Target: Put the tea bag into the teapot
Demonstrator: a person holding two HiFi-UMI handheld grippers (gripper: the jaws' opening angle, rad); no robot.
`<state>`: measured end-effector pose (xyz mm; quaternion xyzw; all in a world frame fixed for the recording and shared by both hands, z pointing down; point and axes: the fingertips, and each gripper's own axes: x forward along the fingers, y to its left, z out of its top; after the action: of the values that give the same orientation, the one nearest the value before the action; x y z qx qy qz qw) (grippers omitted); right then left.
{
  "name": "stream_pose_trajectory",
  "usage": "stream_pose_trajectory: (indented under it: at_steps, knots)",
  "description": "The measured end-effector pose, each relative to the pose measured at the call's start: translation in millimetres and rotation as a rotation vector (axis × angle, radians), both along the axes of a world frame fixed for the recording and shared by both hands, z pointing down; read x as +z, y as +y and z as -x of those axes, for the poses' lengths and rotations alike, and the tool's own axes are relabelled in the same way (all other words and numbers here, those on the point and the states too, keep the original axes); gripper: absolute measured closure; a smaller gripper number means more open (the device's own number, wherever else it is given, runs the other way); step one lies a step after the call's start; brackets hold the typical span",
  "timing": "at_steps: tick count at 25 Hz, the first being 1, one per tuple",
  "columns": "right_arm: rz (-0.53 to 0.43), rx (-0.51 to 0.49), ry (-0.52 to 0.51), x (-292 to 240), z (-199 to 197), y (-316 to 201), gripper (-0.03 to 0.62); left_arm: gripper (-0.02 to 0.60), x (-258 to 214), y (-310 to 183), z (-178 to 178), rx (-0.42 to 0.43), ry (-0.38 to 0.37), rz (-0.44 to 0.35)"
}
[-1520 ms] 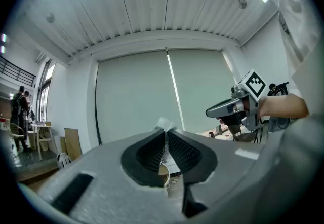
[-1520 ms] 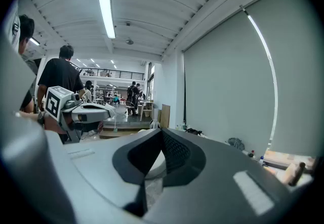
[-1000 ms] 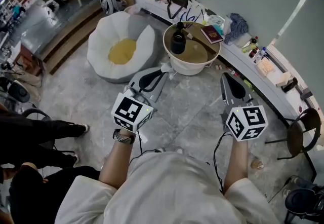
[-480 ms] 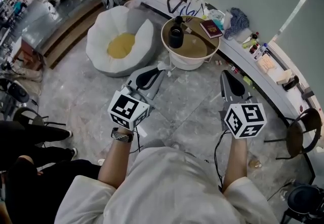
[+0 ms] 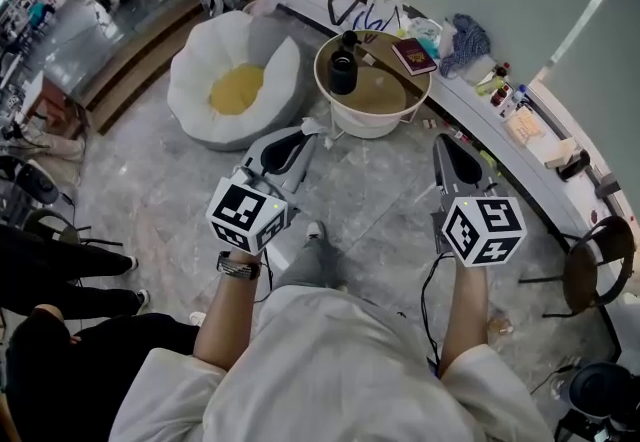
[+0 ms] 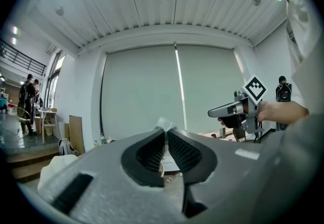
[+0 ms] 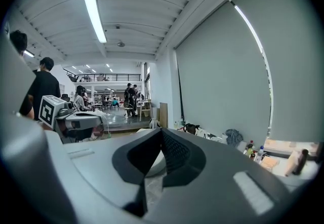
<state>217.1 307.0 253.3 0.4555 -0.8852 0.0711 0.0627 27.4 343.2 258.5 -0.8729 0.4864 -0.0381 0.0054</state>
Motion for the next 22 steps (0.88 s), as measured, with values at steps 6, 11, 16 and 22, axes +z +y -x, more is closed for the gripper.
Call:
stream_pose_trajectory:
  at_steps: [6, 11, 16, 22]
  knots:
    - [0.009, 0.010, 0.004, 8, 1, -16, 0.589, 0.558, 13, -18, 2, 0.011, 0.004, 0.005]
    - [-0.001, 0.012, 0.016, 4, 8, -55, 0.589, 0.558, 10, -59, 10, 0.015, -0.019, -0.019]
    - [-0.021, 0.008, 0.027, -1, 29, -93, 0.589, 0.558, 11, -99, 27, 0.020, -0.022, -0.026]
    - [0.004, 0.017, 0.014, 5, 46, -142, 0.589, 0.558, 13, -151, 48, 0.024, -0.018, -0.012]
